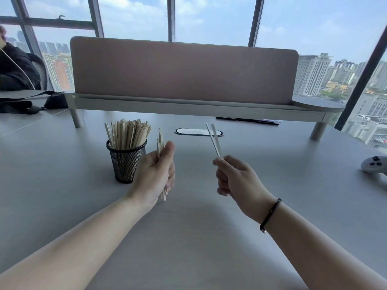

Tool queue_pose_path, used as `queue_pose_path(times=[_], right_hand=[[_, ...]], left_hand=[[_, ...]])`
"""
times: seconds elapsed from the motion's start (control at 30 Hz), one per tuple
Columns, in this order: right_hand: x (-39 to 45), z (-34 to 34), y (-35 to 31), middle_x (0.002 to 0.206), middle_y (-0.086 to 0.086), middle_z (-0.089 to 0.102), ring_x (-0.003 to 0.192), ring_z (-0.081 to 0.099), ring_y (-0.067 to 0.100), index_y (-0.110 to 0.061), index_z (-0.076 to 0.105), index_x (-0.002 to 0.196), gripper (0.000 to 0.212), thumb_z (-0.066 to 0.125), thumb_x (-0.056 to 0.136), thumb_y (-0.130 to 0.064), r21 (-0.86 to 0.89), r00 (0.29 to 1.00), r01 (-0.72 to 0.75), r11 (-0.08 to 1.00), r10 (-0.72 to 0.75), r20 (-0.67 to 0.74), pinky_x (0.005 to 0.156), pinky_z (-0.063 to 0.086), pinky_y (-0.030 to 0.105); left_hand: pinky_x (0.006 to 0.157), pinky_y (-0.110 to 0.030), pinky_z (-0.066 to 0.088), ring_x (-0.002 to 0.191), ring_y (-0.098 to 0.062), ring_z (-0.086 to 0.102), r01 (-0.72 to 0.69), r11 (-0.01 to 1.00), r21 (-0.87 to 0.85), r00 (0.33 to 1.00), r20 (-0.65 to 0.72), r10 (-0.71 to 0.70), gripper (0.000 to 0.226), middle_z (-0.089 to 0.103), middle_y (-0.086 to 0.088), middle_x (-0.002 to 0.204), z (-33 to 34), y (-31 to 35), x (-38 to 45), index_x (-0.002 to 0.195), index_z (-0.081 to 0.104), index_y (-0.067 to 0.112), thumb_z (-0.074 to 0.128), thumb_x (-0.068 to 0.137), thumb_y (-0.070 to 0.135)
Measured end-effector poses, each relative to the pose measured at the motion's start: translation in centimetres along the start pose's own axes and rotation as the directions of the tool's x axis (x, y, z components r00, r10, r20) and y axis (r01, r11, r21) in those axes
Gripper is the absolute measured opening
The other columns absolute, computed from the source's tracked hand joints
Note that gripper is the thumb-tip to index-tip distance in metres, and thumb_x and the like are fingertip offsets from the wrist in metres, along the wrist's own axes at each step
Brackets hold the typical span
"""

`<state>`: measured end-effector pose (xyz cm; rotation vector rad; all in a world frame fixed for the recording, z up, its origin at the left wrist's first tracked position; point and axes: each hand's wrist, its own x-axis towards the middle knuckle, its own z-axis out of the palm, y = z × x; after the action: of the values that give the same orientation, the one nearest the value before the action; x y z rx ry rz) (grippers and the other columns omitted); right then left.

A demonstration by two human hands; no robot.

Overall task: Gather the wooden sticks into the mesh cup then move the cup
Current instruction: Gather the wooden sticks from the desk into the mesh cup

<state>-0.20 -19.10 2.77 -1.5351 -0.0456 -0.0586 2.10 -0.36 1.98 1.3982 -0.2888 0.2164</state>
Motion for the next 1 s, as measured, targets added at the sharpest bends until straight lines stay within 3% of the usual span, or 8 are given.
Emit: queue_pose_path(times=[0.1, 0.2, 0.33, 0.5, 0.57, 0.7, 0.83, 1.0], right_hand=[[-0.5, 0.2, 0.2, 0.047, -0.008, 0.036, 0.045, 0.032, 0.015, -0.017, 0.045, 0.064, 0.039, 0.058, 0.097, -0.031, -0.057, 0.996, 0.063, 0.996, -0.059, 0.068, 0.060, 0.031, 0.037], [-0.5, 0.4, 0.8, 0.047, -0.005, 0.034, 0.043, 0.035, 0.015, -0.022, 0.038, 0.053, 0.050, 0.061, 0.095, -0.037, -0.037, 0.999, 0.030, 0.999, -0.029, 0.031, 0.070, 0.033, 0.043], [-0.5, 0.3, 0.9, 0.048, -0.002, 0.028, 0.039, 0.031, 0.015, -0.025, 0.036, 0.045, 0.057, 0.063, 0.093, -0.037, 0.039, 1.000, -0.005, 0.999, 0.004, 0.012, 0.066, 0.036, 0.042], [-0.9, 0.1, 0.4, 0.052, -0.003, 0.019, 0.045, 0.017, 0.017, -0.024, 0.030, 0.050, 0.056, 0.062, 0.095, -0.028, 0.155, 0.998, -0.036, 0.987, 0.029, 0.053, 0.052, 0.029, 0.032], [-1.0, 0.0, 0.1, 0.053, -0.003, 0.017, 0.048, 0.014, 0.017, -0.024, 0.025, 0.052, 0.056, 0.061, 0.095, -0.029, 0.165, 0.997, -0.046, 0.985, 0.036, 0.063, 0.049, 0.024, 0.029], [-1.1, 0.2, 0.0, 0.055, -0.002, 0.012, 0.050, 0.008, 0.018, -0.022, 0.016, 0.061, 0.057, 0.059, 0.096, -0.035, 0.201, 0.992, -0.122, 0.972, 0.118, 0.033, 0.056, 0.008, 0.036], [-0.6, 2.4, 0.1, 0.054, -0.003, 0.012, 0.048, 0.008, 0.017, -0.025, 0.019, 0.055, 0.057, 0.053, 0.097, -0.042, 0.227, 0.976, -0.216, 0.950, 0.216, 0.029, 0.054, 0.006, 0.034], [1.6, 9.4, -2.5, 0.047, -0.004, 0.020, 0.044, 0.014, 0.017, -0.024, 0.025, 0.051, 0.057, 0.050, 0.098, -0.043, 0.221, 0.982, -0.185, 0.958, 0.169, 0.087, 0.049, 0.013, 0.029]], left_hand=[[0.039, -0.023, 0.032, 0.034, -0.019, 0.035, 0.013, 1.000, -0.019, 1.000, -0.007, -0.013, 0.058, 0.031, -0.008, 0.048, 0.2, 0.0, -0.2, 0.049, 0.034, 0.016, 0.054, 0.083, 0.058], [0.040, -0.022, 0.028, 0.034, -0.016, 0.029, 0.002, 1.000, -0.020, 1.000, -0.022, -0.003, 0.058, 0.029, -0.004, 0.044, 0.3, 0.2, -0.3, 0.051, 0.033, 0.013, 0.055, 0.085, 0.054], [0.040, -0.021, 0.027, 0.035, -0.016, 0.025, 0.008, 1.000, -0.025, 1.000, -0.030, -0.009, 0.054, 0.029, -0.001, 0.044, 0.3, 0.1, -0.3, 0.056, 0.033, 0.010, 0.063, 0.083, 0.046], [0.042, -0.023, 0.029, 0.037, -0.016, 0.027, 0.018, 0.999, -0.030, 1.000, -0.019, -0.019, 0.058, 0.029, -0.004, 0.045, 0.2, 0.0, -0.2, 0.052, 0.033, 0.013, 0.071, 0.083, 0.044], [0.042, -0.021, 0.023, 0.038, -0.014, 0.024, 0.031, 0.999, -0.040, 0.999, -0.020, -0.032, 0.058, 0.027, -0.003, 0.045, 0.2, 0.1, -0.2, 0.051, 0.031, 0.016, 0.066, 0.084, 0.047], [0.042, -0.018, 0.011, 0.039, -0.011, 0.012, 0.081, 0.991, -0.103, 0.997, -0.006, -0.082, 0.062, 0.018, 0.006, 0.044, 0.1, 0.7, -0.3, 0.051, 0.020, 0.024, 0.065, 0.085, 0.050], [0.042, -0.018, 0.007, 0.039, -0.010, 0.010, 0.119, 0.972, -0.201, 0.993, 0.012, -0.119, 0.057, 0.017, 0.007, 0.045, 0.2, 2.0, -0.2, 0.067, 0.011, 0.021, 0.057, 0.087, 0.047], [0.042, -0.019, 0.011, 0.041, -0.013, 0.010, -0.068, 0.985, -0.156, 0.996, -0.066, 0.058, 0.055, 0.013, 0.003, 0.048, -3.0, 7.4, 2.7, 0.066, 0.010, 0.019, 0.047, 0.100, 0.041]])
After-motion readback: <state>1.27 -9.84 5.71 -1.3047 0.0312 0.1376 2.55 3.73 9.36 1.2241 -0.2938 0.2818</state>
